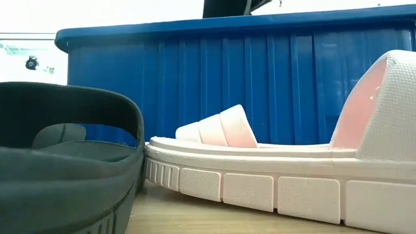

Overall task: Pick and place slides into bin
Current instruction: Put the top right black slide into the blue bin

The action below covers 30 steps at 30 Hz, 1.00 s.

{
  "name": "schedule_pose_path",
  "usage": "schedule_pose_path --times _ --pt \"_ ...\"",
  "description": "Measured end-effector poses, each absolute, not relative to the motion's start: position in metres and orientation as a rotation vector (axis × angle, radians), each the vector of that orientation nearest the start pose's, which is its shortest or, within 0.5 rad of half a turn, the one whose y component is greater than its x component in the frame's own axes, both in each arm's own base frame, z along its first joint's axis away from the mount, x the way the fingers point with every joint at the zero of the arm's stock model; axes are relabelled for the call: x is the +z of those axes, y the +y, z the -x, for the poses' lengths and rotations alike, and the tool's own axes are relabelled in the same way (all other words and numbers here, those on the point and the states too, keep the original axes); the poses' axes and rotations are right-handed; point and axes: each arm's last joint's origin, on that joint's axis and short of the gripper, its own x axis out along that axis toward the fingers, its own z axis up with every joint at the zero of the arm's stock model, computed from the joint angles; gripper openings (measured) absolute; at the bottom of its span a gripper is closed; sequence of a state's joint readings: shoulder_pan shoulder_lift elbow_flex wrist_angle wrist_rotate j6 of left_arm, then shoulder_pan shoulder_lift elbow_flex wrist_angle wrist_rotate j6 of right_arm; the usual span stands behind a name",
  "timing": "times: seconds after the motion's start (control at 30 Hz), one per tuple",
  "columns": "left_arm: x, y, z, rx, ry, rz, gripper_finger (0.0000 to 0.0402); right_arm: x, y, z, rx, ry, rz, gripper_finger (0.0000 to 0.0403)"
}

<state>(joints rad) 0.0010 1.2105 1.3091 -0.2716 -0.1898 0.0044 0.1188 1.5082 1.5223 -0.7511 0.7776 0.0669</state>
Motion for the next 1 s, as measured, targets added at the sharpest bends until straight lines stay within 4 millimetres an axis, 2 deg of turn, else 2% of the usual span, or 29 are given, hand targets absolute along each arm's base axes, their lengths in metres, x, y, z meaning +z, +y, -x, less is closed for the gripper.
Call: schedule_pose_path --times 0.2,0.47,0.67,0.83,1.0 --pt "0.413 0.006 -0.281 0.204 0.394 -0.086 0.0292 0.366 0.016 -0.310 -0.649 0.721 0.298 0.0009" --pt "0.410 0.007 -0.310 0.204 0.429 -0.223 0.0292 0.365 0.017 -0.309 -0.638 0.731 0.297 0.0009" --pt "0.419 0.007 -0.330 0.192 0.416 -0.310 0.0292 0.363 0.017 -0.310 -0.609 0.748 0.306 0.0009" --pt "0.414 0.008 -0.345 0.196 0.490 -0.355 0.0292 0.363 0.017 -0.311 -0.612 0.747 0.307 0.0009" --pt "0.406 0.010 -0.351 0.247 0.583 -0.387 0.0292 0.363 0.017 -0.311 -0.612 0.744 0.306 0.0009"
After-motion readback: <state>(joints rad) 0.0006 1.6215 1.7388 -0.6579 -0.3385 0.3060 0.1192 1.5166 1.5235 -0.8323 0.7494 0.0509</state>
